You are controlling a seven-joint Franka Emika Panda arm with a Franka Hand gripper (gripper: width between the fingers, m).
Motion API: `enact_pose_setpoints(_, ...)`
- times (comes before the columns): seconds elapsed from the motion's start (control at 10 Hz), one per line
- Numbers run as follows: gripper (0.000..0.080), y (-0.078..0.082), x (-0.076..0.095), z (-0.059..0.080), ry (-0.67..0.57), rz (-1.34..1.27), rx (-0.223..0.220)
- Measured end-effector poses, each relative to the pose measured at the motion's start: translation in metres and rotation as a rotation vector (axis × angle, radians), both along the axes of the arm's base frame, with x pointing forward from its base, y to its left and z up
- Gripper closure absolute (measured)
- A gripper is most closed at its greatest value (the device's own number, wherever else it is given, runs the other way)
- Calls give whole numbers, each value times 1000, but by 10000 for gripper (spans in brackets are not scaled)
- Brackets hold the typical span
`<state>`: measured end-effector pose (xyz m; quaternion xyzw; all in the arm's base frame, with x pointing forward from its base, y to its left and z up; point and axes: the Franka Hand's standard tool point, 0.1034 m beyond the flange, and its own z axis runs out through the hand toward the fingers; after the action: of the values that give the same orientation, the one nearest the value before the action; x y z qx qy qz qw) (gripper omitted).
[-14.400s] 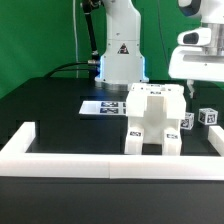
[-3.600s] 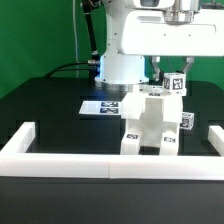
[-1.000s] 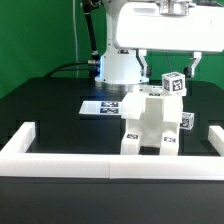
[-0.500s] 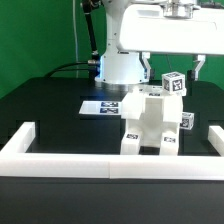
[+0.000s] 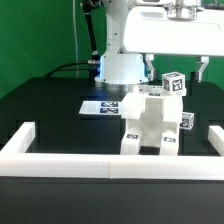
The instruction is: Assemble chair
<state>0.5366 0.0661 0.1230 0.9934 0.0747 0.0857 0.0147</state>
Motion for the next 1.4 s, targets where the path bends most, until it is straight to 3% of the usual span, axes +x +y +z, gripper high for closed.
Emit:
enact_pose_setpoints(0.1,151,2,2,2,45,0,3)
enact_pose_setpoints(0.6,151,-5,7,3,25,-1,-1)
enact_pose_setpoints(0.8,395,-6,7,3,25,-2,-1)
enact_pose_setpoints(0.9,395,-6,7,3,24,-2,-1)
enact_pose_setpoints(1.0,515,-5,8,3,24,-1,-1)
enact_pose_setpoints(1.4,515,-5,8,3,23,-62,11)
